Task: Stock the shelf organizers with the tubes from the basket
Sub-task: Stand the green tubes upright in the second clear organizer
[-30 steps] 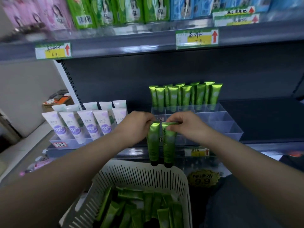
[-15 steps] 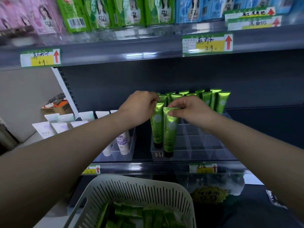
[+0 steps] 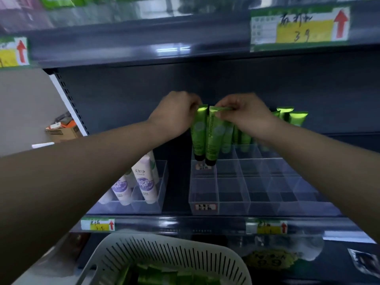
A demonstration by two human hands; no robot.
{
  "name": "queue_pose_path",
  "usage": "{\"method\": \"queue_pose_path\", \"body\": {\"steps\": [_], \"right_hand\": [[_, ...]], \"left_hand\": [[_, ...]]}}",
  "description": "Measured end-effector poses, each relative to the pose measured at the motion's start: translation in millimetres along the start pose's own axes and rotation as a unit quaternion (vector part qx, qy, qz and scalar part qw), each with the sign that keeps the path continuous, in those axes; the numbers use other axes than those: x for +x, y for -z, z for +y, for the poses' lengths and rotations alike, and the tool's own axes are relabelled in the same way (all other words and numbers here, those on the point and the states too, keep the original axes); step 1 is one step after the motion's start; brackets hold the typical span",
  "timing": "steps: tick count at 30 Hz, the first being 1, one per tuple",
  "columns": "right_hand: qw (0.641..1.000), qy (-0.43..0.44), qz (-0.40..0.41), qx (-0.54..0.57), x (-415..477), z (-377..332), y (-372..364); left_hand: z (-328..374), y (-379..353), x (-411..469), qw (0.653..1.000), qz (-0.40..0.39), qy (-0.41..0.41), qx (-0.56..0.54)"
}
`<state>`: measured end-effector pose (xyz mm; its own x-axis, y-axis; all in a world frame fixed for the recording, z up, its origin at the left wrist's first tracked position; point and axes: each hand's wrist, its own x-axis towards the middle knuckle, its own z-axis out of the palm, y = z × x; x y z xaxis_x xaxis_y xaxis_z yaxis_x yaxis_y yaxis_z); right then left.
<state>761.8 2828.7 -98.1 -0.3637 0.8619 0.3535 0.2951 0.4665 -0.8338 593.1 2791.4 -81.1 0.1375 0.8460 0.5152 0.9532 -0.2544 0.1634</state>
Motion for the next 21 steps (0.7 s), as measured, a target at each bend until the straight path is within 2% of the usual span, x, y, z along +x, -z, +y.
{"method": "queue_pose_path", "body": {"steps": [8,21], "right_hand": [[0.998,0.036,0.023,-0.036,22.3,28.5,-13.2],[0.999,0.009,0.007,-0.053,37.0,63.9,-40.1]], "left_hand": [[-17.7,-32.8,11.6,1.000,0.009,0.002,-0.006],[-34.8,-73.9,18.4,0.999,-0.039,0.006,-0.003]]}}
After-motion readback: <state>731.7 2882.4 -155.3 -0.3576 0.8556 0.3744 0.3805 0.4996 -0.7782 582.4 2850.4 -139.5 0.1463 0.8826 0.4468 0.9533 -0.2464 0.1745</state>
